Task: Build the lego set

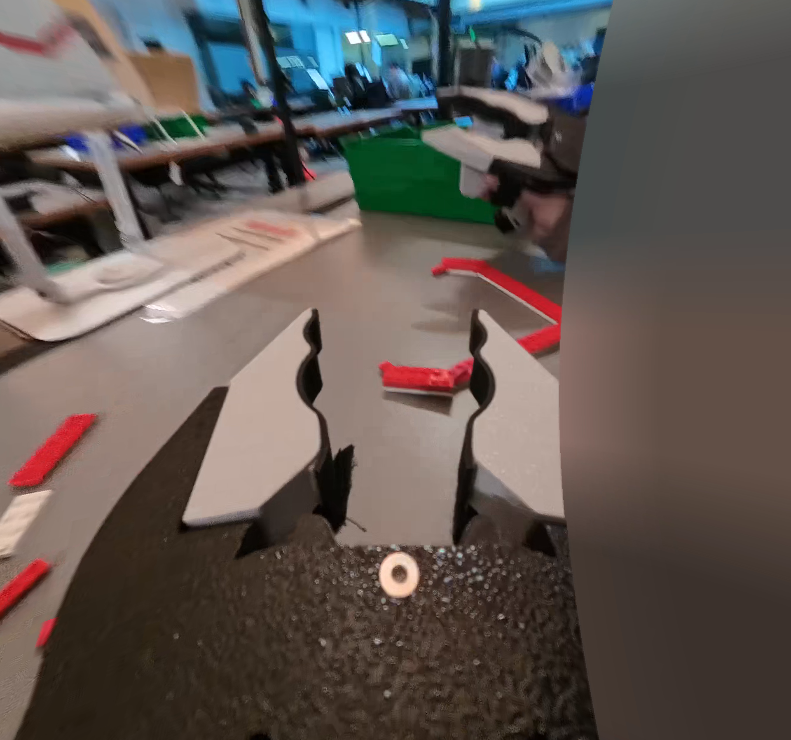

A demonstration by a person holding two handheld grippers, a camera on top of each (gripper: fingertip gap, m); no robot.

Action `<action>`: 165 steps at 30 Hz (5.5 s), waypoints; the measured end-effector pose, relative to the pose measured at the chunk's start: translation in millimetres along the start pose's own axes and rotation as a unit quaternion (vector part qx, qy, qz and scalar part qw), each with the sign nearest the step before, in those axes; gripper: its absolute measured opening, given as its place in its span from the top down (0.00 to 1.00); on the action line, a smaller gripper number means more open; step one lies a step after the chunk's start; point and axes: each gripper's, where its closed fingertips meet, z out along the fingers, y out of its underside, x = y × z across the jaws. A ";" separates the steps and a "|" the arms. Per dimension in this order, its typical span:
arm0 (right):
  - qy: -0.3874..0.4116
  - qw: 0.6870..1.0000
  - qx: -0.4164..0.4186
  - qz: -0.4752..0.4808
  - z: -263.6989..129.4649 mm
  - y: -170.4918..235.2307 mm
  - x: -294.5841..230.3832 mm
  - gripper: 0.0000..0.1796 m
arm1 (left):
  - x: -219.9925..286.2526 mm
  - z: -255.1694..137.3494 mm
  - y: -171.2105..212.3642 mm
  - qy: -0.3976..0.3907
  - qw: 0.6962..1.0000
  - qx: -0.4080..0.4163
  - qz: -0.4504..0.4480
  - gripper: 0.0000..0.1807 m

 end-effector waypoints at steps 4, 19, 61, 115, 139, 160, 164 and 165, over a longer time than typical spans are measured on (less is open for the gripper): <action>-0.155 0.987 -0.016 0.045 -5.1 -27.1 -47.8 0.75 | 21.9 5.9 24.4 0.066 0.992 -0.100 0.040 0.67; -0.510 0.779 -0.345 0.120 -95.4 12.0 -213.3 0.74 | 22.5 29.1 57.3 0.131 0.961 -0.244 0.012 0.66; -0.539 0.770 -0.331 0.089 -102.0 19.4 -217.6 0.92 | 24.5 41.3 78.3 0.135 0.946 -0.292 0.043 0.73; -0.554 0.759 -0.332 0.086 -108.6 19.1 -213.8 0.89 | 82.6 32.7 71.2 0.189 0.926 -0.270 0.183 0.70; -0.552 0.754 -0.335 0.119 -106.4 17.3 -217.2 0.92 | 85.6 33.0 72.8 0.195 0.927 -0.282 0.156 0.71; -0.529 0.762 -0.344 0.146 -98.8 19.1 -217.7 0.92 | 61.1 31.7 66.7 0.136 0.911 -0.279 0.274 0.70; -0.526 0.763 -0.344 0.151 -97.5 19.5 -217.7 0.92 | 60.4 34.0 64.0 0.117 0.894 -0.267 0.341 0.72; -0.525 0.764 -0.344 0.151 -97.1 19.8 -217.5 0.92 | 60.5 34.1 63.3 0.114 0.889 -0.263 0.356 0.73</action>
